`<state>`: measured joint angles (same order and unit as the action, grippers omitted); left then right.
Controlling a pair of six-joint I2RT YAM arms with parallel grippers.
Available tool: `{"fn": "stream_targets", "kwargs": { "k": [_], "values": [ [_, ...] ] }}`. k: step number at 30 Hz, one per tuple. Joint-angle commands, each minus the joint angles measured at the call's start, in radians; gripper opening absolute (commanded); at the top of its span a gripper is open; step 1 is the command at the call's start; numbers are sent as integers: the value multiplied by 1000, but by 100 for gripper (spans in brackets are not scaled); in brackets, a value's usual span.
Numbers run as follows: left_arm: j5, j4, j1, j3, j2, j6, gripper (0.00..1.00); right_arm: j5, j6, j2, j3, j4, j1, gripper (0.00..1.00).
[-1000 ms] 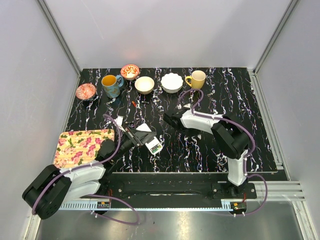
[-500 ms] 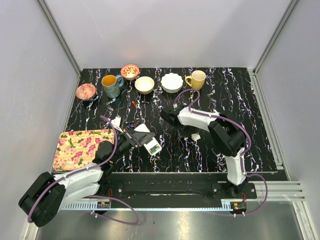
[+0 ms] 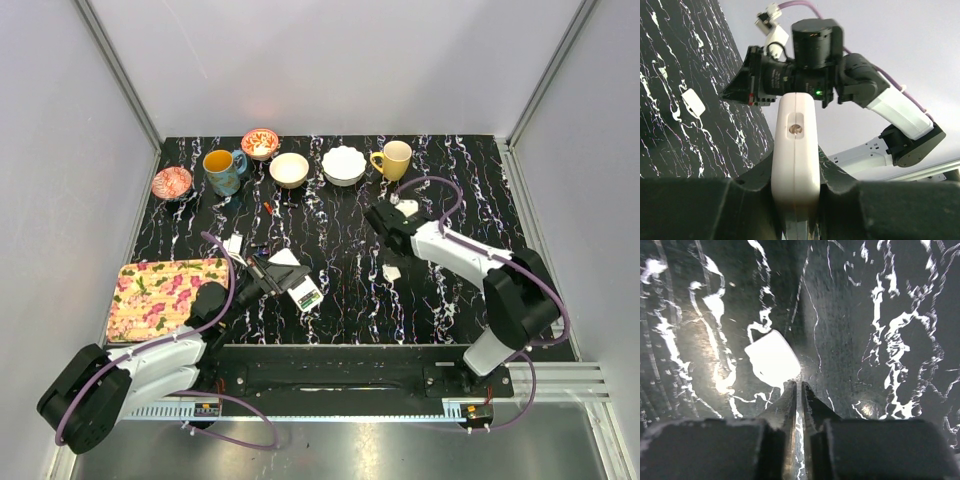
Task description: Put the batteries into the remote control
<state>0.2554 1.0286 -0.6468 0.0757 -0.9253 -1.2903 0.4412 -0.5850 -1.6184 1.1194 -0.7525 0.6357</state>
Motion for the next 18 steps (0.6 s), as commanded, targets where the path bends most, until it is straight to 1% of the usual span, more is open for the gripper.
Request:
{"fn": "stream_targets", "kwargs": {
  "k": [1, 6, 12, 18],
  "values": [
    [10, 62, -4, 7, -1, 5, 0, -117, -79, 3, -96, 114, -33, 0],
    [16, 5, -5, 30, 13, 25, 0, -107, -121, -55, -122, 134, -63, 0],
    [12, -9, -8, 33, 16, 29, 0, -157, -111, -107, -153, 196, -74, 0],
    [7, -10, -10, 36, 5, 34, 0, -226, -96, -115, -159, 268, -73, 0]
  ]
}}
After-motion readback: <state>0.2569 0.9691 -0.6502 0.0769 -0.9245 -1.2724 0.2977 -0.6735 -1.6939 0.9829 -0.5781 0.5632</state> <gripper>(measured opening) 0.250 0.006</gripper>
